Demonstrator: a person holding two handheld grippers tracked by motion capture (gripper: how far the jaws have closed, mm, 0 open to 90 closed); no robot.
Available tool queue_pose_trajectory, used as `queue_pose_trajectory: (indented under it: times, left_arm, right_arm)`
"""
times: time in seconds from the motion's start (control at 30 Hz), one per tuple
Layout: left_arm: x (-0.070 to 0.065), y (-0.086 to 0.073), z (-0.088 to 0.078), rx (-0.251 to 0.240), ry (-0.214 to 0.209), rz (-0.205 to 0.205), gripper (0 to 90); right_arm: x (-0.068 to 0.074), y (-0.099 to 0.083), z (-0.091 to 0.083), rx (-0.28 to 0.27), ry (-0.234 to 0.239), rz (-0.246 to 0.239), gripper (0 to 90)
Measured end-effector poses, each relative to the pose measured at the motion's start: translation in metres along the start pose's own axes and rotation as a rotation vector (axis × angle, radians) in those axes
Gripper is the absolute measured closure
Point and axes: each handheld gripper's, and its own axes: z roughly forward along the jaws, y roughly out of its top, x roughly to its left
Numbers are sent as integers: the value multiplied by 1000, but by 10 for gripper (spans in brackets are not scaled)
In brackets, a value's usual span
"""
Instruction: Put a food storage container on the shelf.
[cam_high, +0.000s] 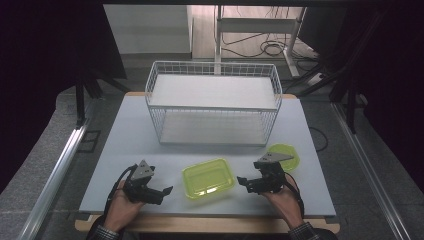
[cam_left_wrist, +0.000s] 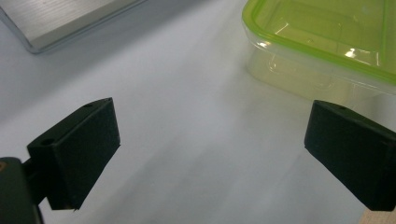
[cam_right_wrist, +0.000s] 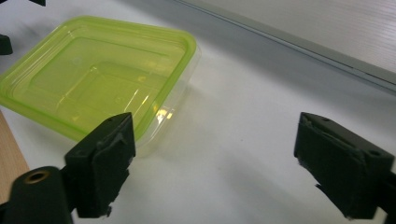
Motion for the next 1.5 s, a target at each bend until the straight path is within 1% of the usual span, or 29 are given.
queue_pose_trajectory:
  times: [0.13, 0.23, 0.3, 0.5, 0.63, 0.77, 0.87, 1.1, 1.33, 1.5]
  left_arm:
    - [2, -1, 1, -6, -3, -1, 29]
    - [1, -2, 2, 6, 0, 8, 30]
    - [0, -2, 3, 15, 2, 20, 31]
    - [-1, -2, 6, 36, 4, 34, 32]
    - [-1, -2, 6, 42, 7, 35, 32]
    - [-1, -3, 7, 48, 8, 39, 33]
    - [-2, -3, 7, 52, 10, 44, 34]
    - [-2, -3, 8, 55, 10, 46, 36]
    - [-2, -3, 8, 61, 11, 52, 37]
    - [-3, -3, 8, 63, 11, 55, 38]
  right_arm:
    - [0, -1, 2, 1, 5, 11, 68]
    - [1, -1, 4, 10, -2, 20, 47]
    - [1, -1, 5, 11, 4, 26, 45]
    - [6, 4, 10, 26, 16, 11, 44]
    - [9, 8, 15, 42, 44, 48, 21]
    - [10, 13, 18, 42, 60, 63, 23]
    - [11, 17, 20, 40, 68, 71, 58]
    - [10, 23, 26, 39, 104, 135, 185]
    - [10, 28, 30, 34, 141, 164, 285]
    - [8, 30, 35, 41, 151, 209, 376]
